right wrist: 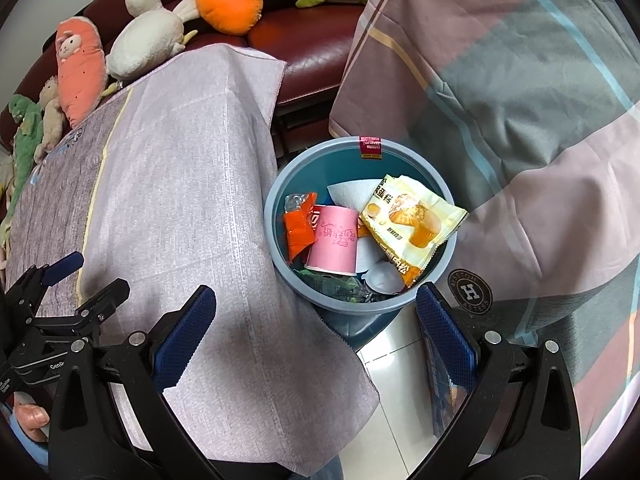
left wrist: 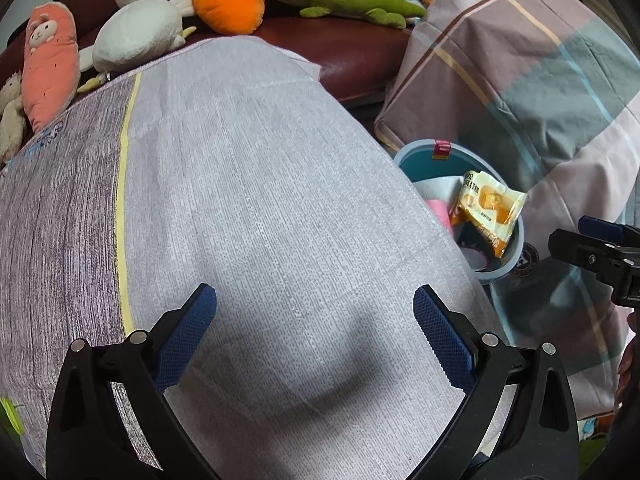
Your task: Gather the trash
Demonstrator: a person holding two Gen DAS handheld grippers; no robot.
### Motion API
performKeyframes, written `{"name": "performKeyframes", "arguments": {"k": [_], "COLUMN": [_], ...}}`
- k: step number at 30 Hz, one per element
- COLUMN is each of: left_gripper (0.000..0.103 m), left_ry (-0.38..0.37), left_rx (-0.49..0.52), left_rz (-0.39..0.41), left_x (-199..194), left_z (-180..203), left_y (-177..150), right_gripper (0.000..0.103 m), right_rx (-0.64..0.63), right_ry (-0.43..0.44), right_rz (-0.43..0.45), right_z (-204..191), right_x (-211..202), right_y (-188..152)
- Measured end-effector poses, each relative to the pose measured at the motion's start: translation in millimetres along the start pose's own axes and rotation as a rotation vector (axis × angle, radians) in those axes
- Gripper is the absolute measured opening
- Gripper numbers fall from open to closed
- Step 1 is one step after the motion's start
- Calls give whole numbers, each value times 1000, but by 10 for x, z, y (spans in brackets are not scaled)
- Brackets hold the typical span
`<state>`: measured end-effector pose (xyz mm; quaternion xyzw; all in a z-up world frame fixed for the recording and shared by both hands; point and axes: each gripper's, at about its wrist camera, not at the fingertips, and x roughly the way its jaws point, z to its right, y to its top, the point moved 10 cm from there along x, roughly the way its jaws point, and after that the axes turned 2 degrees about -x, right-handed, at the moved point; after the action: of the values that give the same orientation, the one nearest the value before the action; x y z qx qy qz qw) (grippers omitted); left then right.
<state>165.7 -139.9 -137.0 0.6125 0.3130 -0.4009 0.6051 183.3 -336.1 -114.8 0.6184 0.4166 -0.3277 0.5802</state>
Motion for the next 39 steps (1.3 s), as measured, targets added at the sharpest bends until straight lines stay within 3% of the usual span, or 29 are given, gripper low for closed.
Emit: {"name": "performKeyframes", "arguments": {"k": [17,39], "left_gripper": [99,99], "left_ry": [6,5], "left_rx": [-4,-2], "left_rz": [-26,-2], "left_x": [133,-11], "left_z": [-23,-71], "left_y": [-5,12], "right_gripper": [96,96], "right_rx": [6,-9], "right_ry": [-18,-52], "right_rz": [-26,-11], "right_z": [50,40], "right_x": [140,2], "right_y": [3,33]}}
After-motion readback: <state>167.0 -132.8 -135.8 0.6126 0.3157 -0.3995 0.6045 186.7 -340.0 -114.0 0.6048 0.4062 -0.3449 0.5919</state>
